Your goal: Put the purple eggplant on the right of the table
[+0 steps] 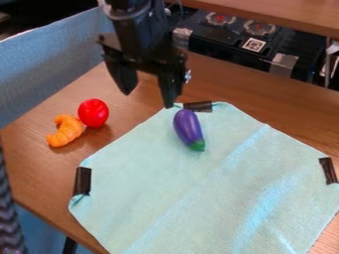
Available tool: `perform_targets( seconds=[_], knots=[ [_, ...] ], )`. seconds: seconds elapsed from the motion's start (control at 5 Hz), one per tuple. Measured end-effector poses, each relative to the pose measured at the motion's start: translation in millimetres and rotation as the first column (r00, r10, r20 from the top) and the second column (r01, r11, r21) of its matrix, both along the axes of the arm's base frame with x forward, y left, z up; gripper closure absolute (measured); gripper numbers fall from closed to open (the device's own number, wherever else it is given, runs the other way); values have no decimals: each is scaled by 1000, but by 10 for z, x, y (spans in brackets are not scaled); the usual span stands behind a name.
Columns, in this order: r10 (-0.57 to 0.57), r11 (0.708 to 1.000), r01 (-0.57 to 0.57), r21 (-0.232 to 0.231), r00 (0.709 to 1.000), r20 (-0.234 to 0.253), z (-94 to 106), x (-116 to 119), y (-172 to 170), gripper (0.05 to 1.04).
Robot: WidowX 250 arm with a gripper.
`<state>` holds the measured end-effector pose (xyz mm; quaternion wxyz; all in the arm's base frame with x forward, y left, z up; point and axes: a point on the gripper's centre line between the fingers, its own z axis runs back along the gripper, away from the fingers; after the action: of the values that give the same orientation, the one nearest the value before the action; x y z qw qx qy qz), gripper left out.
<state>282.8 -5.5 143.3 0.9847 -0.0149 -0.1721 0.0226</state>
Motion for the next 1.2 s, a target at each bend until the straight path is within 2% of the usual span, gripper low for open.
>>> perform_targets(
  seconds=[0.2, 0.4, 0.6, 0.8, 1.2],
  knots=[
    [37, 999, -37, -6, 999, 19, -211, 99, 51, 84],
    [113, 993, -113, -29, 994, 0, -401, 212, 39, 84],
    [170, 985, -170, -25, 985, -7, -562, 371, -7, 83],
    [245, 969, -246, -19, 969, -5, -711, 432, 29, 84],
    [365, 931, -365, -9, 929, 58, -819, 595, 34, 83]
  ],
)
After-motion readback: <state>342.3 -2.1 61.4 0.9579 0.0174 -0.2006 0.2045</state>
